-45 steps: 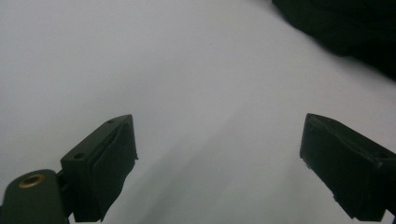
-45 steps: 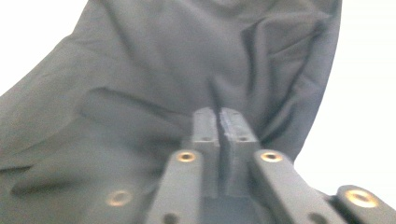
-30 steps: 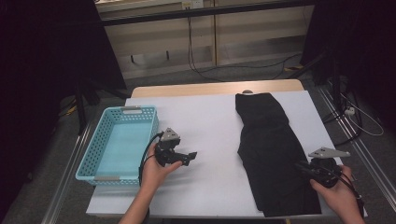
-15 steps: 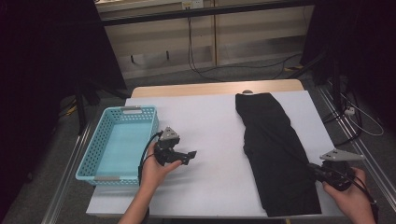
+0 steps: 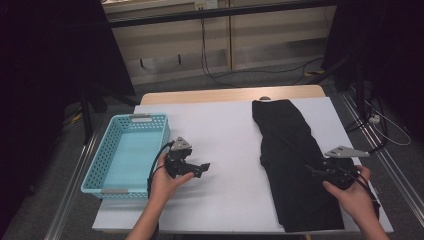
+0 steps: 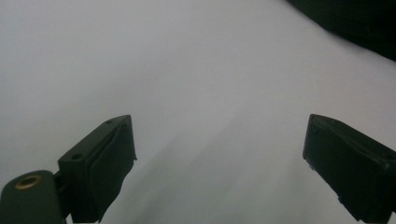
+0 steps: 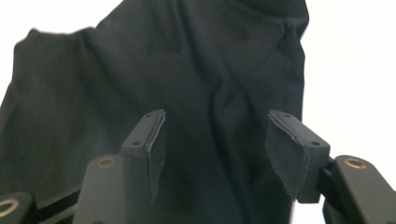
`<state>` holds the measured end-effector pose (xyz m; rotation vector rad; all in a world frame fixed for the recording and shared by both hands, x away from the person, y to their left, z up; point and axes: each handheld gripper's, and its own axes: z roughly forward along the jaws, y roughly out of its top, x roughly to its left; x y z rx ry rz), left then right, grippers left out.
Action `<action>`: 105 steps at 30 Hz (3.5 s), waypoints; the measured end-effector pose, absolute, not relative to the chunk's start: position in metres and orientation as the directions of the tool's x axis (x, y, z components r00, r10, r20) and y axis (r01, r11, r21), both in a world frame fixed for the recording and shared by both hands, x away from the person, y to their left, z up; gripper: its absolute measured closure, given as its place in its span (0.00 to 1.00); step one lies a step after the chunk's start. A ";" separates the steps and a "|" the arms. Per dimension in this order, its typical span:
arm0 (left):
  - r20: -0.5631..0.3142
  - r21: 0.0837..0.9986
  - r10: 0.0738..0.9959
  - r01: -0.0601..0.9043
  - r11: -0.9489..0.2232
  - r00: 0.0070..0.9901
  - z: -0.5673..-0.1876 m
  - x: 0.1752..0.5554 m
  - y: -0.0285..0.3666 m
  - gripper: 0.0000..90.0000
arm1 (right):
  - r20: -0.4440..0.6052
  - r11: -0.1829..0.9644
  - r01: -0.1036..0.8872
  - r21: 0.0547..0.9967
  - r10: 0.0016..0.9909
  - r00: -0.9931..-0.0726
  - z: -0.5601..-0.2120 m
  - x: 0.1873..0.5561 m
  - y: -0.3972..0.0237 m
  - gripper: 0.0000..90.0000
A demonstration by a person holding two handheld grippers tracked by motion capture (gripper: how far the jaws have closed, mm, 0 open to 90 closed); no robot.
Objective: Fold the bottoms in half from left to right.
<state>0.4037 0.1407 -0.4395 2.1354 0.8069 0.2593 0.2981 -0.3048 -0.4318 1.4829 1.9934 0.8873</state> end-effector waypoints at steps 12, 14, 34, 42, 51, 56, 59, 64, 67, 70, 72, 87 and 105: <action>-0.097 0.763 0.631 0.464 -0.449 0.770 -0.438 0.403 0.143 0.10 | 0.014 0.181 0.634 0.752 0.957 -0.290 -0.434 0.349 -0.268 0.34; -0.103 0.763 0.634 0.470 -0.444 0.766 -0.439 0.402 0.143 0.10 | 0.019 0.179 0.633 0.753 0.956 -0.293 -0.436 0.355 -0.261 0.37; -0.097 0.757 0.629 0.468 -0.456 0.771 -0.440 0.402 0.141 0.10 | -0.062 0.372 0.606 0.703 0.881 -0.469 -0.457 0.365 -0.188 0.82; -0.095 0.756 0.630 0.467 -0.458 0.771 -0.438 0.401 0.142 0.10 | -0.032 0.399 0.592 0.700 0.846 -0.532 -0.445 0.343 -0.192 0.93; -0.089 0.752 0.623 0.463 -0.470 0.777 -0.439 0.402 0.142 0.10 | -0.067 0.378 0.559 0.738 0.866 -0.496 -0.433 0.354 -0.189 0.53; -0.098 0.751 0.626 0.470 -0.464 0.774 -0.439 0.402 0.142 0.10 | -0.096 0.333 0.570 0.751 0.909 -0.406 -0.429 0.386 -0.193 0.41; -0.104 0.753 0.629 0.474 -0.457 0.771 -0.439 0.402 0.143 0.10 | -0.090 0.313 0.580 0.752 0.920 -0.381 -0.435 0.400 -0.192 0.38; -0.104 0.752 0.629 0.475 -0.457 0.770 -0.440 0.403 0.144 0.10 | -0.054 0.245 0.591 0.769 0.945 -0.322 -0.441 0.418 -0.194 0.35; -0.108 0.752 0.631 0.478 -0.453 0.768 -0.441 0.404 0.144 0.10 | -0.034 0.217 0.618 0.755 0.956 -0.293 -0.443 0.428 -0.197 0.33; -0.108 0.745 0.631 0.482 -0.461 0.768 -0.442 0.405 0.143 0.10 | -0.040 0.224 0.633 0.741 0.956 -0.291 -0.447 0.435 -0.197 0.33; -0.109 0.743 0.628 0.483 -0.464 0.771 -0.442 0.404 0.143 0.10 | -0.027 0.215 0.643 0.735 0.957 -0.289 -0.452 0.437 -0.197 0.33; -0.113 0.744 0.642 0.493 -0.451 0.758 -0.441 0.402 0.144 0.09 | -0.031 0.216 0.657 0.723 0.959 -0.281 -0.464 0.440 -0.197 0.55; -0.104 0.752 0.638 0.480 -0.452 0.763 -0.438 0.398 0.142 0.09 | 0.011 0.164 0.641 0.750 0.965 -0.260 -0.465 0.444 -0.208 0.95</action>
